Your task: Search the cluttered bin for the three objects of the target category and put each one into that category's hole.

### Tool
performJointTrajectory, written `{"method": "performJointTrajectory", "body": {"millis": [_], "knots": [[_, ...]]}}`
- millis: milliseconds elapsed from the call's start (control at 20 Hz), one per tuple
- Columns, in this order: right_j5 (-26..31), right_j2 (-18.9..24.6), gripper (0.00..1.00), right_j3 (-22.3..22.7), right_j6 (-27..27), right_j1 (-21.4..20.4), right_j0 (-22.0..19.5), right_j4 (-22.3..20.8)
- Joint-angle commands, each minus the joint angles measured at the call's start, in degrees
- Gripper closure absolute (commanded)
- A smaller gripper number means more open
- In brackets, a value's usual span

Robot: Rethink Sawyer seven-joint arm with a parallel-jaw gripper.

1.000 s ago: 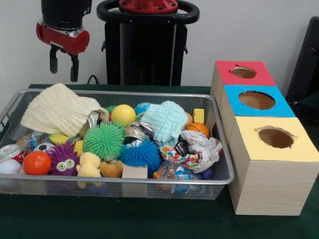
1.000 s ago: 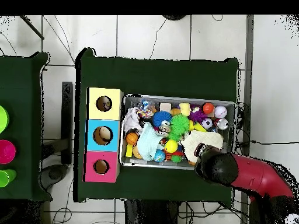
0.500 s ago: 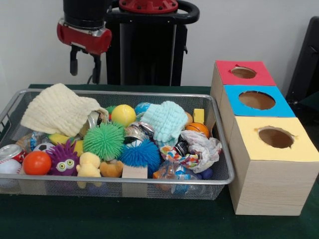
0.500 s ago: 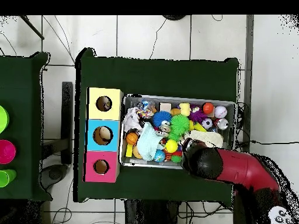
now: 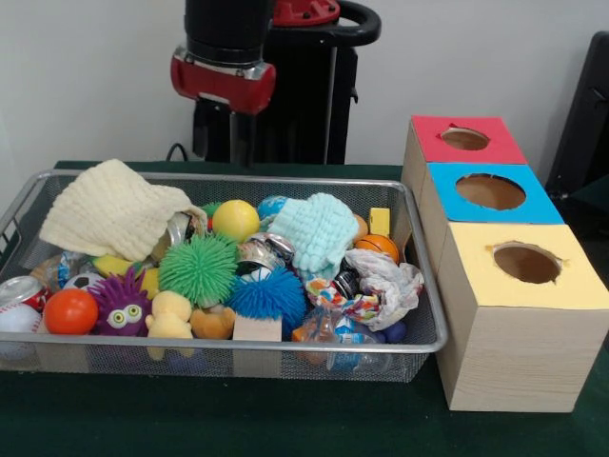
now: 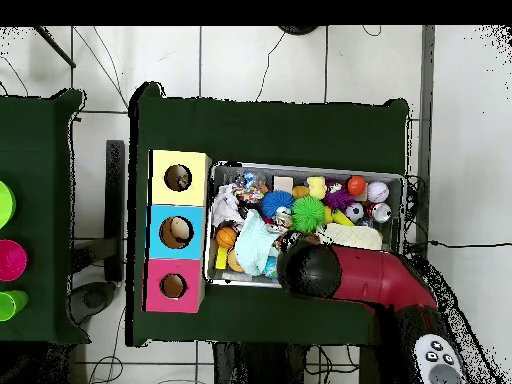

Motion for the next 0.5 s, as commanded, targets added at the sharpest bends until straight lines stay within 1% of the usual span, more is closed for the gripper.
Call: {"method": "performJointTrajectory", "body": {"millis": [50, 300, 400, 500], "knots": [[-7.61, -1.99, 0.0, 4.41, 16.44, 4.39, 5.34, 4.69], [-10.31, -4.43, 0.0, 2.99, 18.77, 7.4, 9.54, 8.85], [-11.08, -6.11, 0.0, 1.54, 19.8, 8.77, 11.75, 11.05], [-11.82, -7.64, 0.0, -0.75, 20.62, 11.02, 13.77, 13.55]]}}
